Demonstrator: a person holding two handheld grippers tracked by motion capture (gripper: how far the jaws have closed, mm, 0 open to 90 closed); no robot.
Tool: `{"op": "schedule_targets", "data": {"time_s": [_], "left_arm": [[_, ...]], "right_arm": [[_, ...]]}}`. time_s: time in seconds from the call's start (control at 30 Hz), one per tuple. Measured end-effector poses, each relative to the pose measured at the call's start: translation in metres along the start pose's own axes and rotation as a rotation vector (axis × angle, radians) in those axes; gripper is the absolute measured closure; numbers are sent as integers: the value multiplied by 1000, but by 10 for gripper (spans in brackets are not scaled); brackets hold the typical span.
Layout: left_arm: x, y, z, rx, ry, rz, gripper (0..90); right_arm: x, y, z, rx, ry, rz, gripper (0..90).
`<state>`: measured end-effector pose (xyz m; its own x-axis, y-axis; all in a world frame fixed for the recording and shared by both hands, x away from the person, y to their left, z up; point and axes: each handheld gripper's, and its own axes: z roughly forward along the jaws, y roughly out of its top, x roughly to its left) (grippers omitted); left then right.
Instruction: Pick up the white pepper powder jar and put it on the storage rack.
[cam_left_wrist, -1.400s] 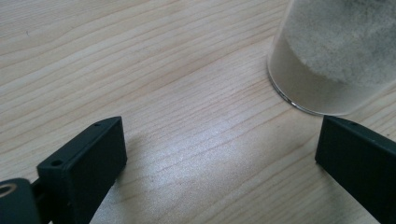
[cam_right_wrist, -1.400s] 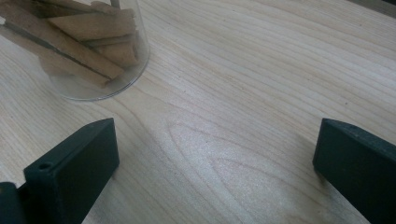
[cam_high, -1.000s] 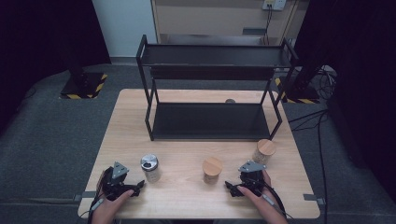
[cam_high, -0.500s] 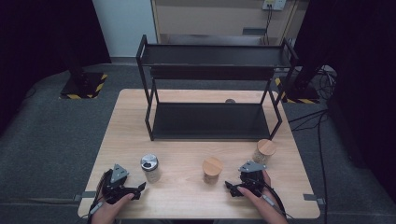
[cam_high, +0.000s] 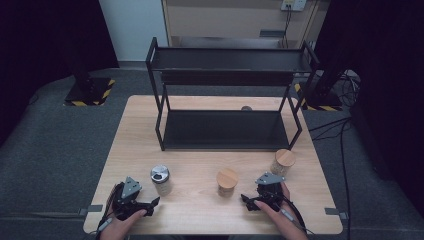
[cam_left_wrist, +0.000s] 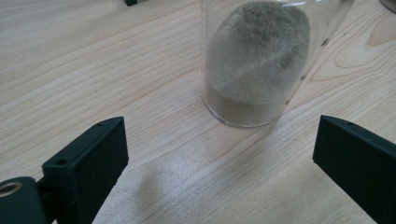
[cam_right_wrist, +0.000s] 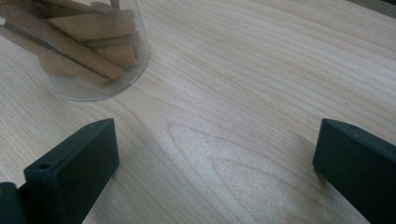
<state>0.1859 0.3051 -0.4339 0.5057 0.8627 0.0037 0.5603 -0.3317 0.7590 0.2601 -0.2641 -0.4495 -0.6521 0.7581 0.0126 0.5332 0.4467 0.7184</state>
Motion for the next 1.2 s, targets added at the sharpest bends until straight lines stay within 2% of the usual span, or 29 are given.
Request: {"op": "schedule_targets", "data": {"time_s": [0.6, 1.2], "left_arm": [[-1, 0, -8, -46, -18, 35, 23], [0, 6, 2, -65, -29, 61, 28]], "right_arm": [[0, 0, 0, 0, 1, -1, 3], [0, 0, 0, 0, 0, 0, 3]]}}
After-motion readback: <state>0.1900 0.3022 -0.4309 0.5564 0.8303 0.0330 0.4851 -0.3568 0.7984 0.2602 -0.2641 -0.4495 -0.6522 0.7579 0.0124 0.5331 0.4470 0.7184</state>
